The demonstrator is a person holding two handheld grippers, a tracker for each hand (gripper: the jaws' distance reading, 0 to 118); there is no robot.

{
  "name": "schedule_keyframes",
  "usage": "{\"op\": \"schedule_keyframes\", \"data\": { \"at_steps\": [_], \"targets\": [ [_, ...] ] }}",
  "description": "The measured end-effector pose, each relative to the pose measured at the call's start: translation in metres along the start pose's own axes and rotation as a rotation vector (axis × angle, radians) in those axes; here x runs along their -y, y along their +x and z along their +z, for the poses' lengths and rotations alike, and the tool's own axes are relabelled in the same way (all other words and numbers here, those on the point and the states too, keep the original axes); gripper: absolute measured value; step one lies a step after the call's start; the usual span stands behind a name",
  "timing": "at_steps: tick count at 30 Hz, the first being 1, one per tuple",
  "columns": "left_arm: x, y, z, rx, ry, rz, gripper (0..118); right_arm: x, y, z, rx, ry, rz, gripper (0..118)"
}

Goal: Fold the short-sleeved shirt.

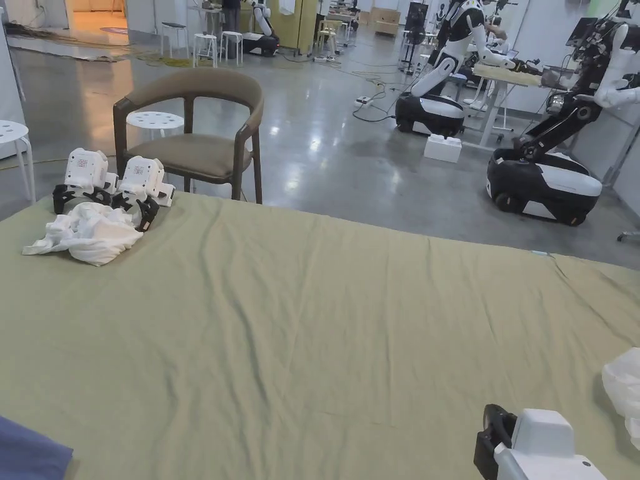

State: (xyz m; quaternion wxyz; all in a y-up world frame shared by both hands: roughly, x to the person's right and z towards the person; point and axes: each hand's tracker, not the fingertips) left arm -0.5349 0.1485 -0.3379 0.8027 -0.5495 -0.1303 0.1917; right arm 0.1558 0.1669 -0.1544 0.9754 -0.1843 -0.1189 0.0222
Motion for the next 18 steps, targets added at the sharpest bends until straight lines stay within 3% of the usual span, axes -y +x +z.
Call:
{"op": "schedule_keyframes", "data": {
  "at_steps": [2, 5, 6, 12, 18],
  "targets": [
    [0.002, 0.006, 0.002, -0.084, 0.034, -0.046, 28, 0.003, -0.001, -0.001, -0.008, -0.014, 0.006, 0],
    [-0.004, 0.006, 0.017, -0.174, 0.118, -0.089, 55, 0.004, -0.002, -0.002, -0.016, -0.023, 0.013, 0],
    [-0.004, 0.009, 0.022, -0.202, 0.133, -0.084, 57, 0.004, -0.002, -0.002, -0.016, -0.021, 0.014, 0],
    [0.001, 0.034, 0.046, -0.356, 0.341, -0.201, 57, -0.001, 0.001, -0.003, -0.021, -0.007, 0.009, 0],
    [0.034, 0.095, 0.019, -0.209, 0.406, -0.302, 57, 0.003, 0.005, -0.003, -0.016, 0.004, 0.003, 0]
  ]
}}
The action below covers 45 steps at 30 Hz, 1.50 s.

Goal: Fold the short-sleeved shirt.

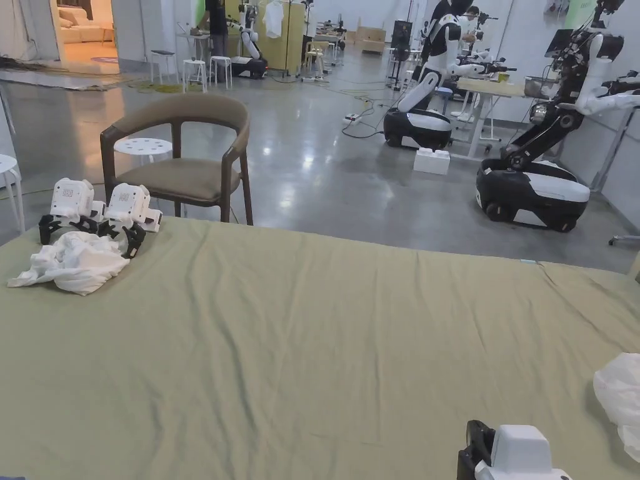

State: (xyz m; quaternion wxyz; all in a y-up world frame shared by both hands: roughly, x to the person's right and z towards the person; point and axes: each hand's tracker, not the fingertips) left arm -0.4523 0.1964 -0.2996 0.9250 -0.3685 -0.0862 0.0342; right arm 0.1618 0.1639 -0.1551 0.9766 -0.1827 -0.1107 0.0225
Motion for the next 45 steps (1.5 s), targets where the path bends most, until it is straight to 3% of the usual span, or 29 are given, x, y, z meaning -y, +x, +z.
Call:
{"op": "schedule_keyframes", "data": {
  "at_steps": [9, 14, 18, 22, 29, 45],
  "targets": [
    [0.065, 0.145, -0.041, 0.094, 0.104, -0.211, 56, 0.019, 0.002, 0.001, 0.022, -0.014, -0.053, 0],
    [0.063, 0.204, -0.052, 0.068, 0.273, -0.197, 51, 0.011, 0.000, 0.002, 0.033, 0.021, -0.064, 0],
    [0.049, 0.255, -0.040, 0.019, 0.448, -0.230, 20, -0.007, -0.007, 0.006, 0.042, 0.077, -0.081, 0],
    [0.038, 0.289, -0.030, 0.014, 0.524, -0.207, 0, -0.020, -0.015, 0.010, 0.044, 0.128, -0.094, 0],
    [0.034, 0.313, -0.018, 0.016, 0.589, -0.242, 0, -0.026, -0.021, 0.015, 0.053, 0.178, -0.098, 0],
    [0.035, 0.298, -0.019, 0.035, 0.578, -0.183, 0, -0.017, -0.017, 0.016, 0.061, 0.180, -0.071, 0]
  ]
}}
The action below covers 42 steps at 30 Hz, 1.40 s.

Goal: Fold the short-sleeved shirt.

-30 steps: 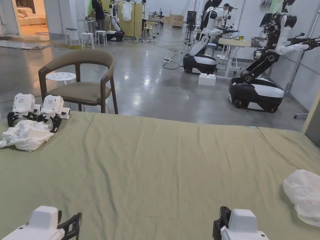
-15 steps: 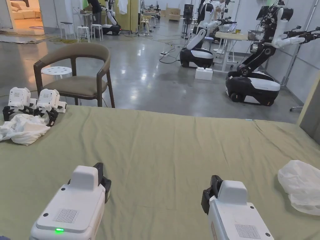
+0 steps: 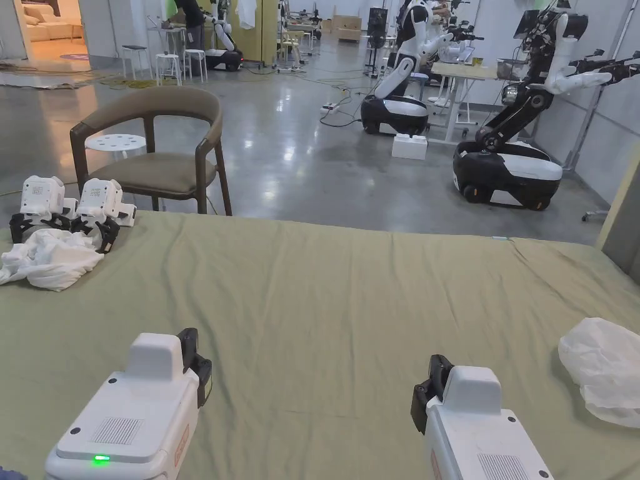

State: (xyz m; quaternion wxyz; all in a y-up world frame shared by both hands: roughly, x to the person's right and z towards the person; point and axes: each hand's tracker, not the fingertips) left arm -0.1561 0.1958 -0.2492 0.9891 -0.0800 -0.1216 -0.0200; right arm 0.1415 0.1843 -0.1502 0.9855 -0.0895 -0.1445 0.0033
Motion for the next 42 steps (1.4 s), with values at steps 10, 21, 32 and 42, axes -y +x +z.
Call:
{"op": "schedule_keyframes", "data": {
  "at_steps": [10, 21, 32, 42],
  "targets": [
    [0.001, -0.004, 0.002, -0.004, 0.003, 0.044, 70, 0.001, -0.002, 0.002, 0.036, -0.004, 0.002, 72],
    [0.002, -0.006, 0.000, -0.043, 0.015, 0.014, 102, -0.001, 0.004, -0.003, 0.062, -0.002, 0.000, 89],
    [0.008, -0.006, -0.005, -0.119, -0.019, -0.015, 111, -0.018, 0.010, -0.014, 0.106, -0.056, -0.085, 94],
    [0.011, -0.013, 0.001, -0.022, 0.065, 0.075, 111, -0.023, 0.011, -0.016, 0.086, -0.093, -0.177, 96]
  ]
}}
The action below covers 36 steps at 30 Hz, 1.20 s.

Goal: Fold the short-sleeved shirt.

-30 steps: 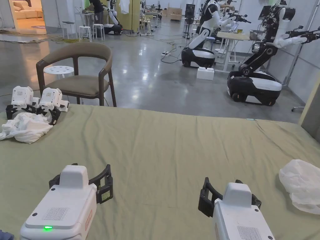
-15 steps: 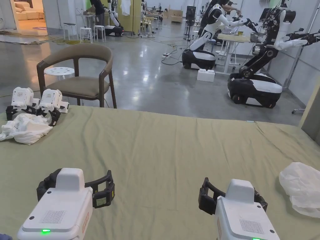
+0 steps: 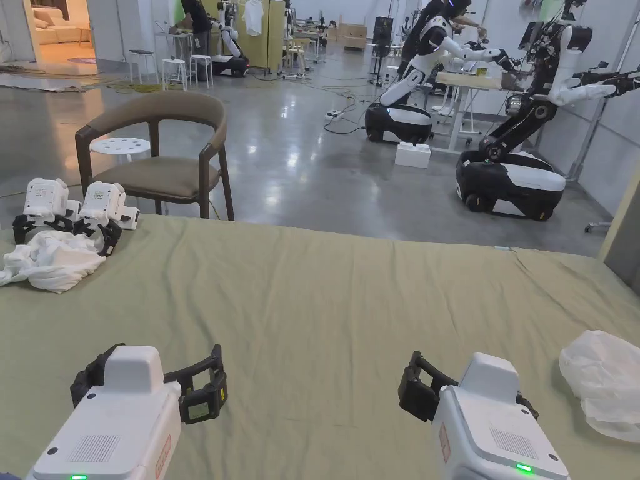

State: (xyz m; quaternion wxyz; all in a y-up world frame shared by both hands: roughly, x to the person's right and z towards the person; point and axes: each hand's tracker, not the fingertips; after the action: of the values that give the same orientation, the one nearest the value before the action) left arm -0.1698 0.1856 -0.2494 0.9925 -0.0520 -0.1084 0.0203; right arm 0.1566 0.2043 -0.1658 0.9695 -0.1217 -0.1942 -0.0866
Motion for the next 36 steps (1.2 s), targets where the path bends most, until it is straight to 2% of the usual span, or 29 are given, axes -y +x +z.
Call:
{"op": "schedule_keyframes", "data": {
  "at_steps": [3, 7, 11, 19, 25, 29, 36],
  "targets": [
    [0.002, -0.002, 0.003, 0.056, -0.015, 0.057, 111, -0.001, 0.002, -0.002, -0.021, -0.022, -0.057, 96],
    [0.003, 0.002, 0.005, 0.040, -0.006, 0.053, 111, -0.006, 0.004, -0.004, -0.013, -0.067, -0.127, 96],
    [0.002, 0.002, 0.006, 0.039, -0.001, 0.076, 111, -0.009, 0.001, -0.004, -0.008, -0.081, -0.115, 97],
    [0.004, 0.001, 0.007, 0.003, 0.014, 0.096, 111, -0.007, -0.009, -0.007, 0.055, -0.104, -0.023, 97],
    [0.000, 0.002, 0.005, 0.005, 0.005, 0.058, 111, -0.005, -0.008, -0.010, 0.046, -0.130, -0.014, 97],
    [-0.002, 0.000, 0.003, -0.003, 0.005, 0.051, 111, -0.005, -0.004, -0.010, 0.029, -0.154, -0.037, 97],
    [0.001, -0.006, 0.001, -0.003, -0.013, 0.064, 111, -0.006, -0.004, -0.009, 0.019, -0.154, 0.005, 97]
  ]
}}
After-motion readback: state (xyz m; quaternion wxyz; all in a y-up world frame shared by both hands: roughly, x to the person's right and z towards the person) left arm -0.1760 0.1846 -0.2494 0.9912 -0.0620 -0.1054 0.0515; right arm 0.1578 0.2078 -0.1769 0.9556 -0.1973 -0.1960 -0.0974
